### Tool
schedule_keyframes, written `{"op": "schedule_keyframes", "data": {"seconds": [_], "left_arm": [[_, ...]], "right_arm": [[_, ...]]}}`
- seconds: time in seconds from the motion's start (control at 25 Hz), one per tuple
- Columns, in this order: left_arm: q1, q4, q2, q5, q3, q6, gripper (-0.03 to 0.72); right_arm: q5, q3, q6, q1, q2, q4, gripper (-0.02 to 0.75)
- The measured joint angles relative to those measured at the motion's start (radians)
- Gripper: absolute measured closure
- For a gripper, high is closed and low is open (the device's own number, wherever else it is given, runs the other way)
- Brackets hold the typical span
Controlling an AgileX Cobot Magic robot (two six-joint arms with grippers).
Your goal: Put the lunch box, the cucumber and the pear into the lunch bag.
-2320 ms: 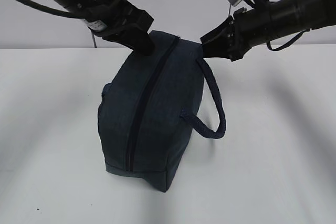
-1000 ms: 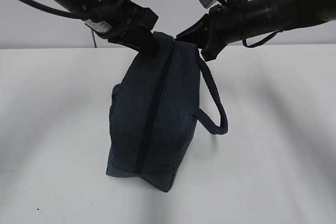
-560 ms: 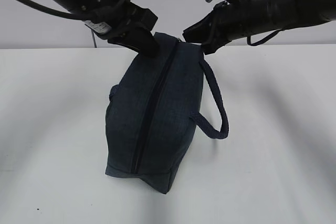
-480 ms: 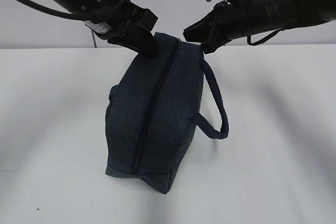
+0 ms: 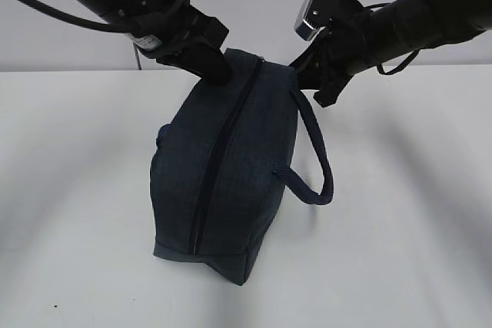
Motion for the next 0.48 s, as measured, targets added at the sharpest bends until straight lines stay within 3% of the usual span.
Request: {"op": "schedule_keyframes", "data": {"seconds": [0.08, 0.16, 0.48], "left_arm": [[0.0, 0.004, 0.0, -0.004, 0.0, 0.0, 0.673], [0.0, 0.005, 0.0, -0.006, 0.0, 0.0, 0.673], [0.0, 0.005, 0.0, -0.007, 0.0, 0.0, 0.673]], "right_arm": [[0.016, 0.0, 0.009, 0.0, 0.0, -0.007, 0.409], [0.029, 0.0, 0.017, 0.0, 0.0, -0.01, 0.352], [0.049, 0.0, -0.003, 0.0, 0.0, 0.087, 0.318]]}}
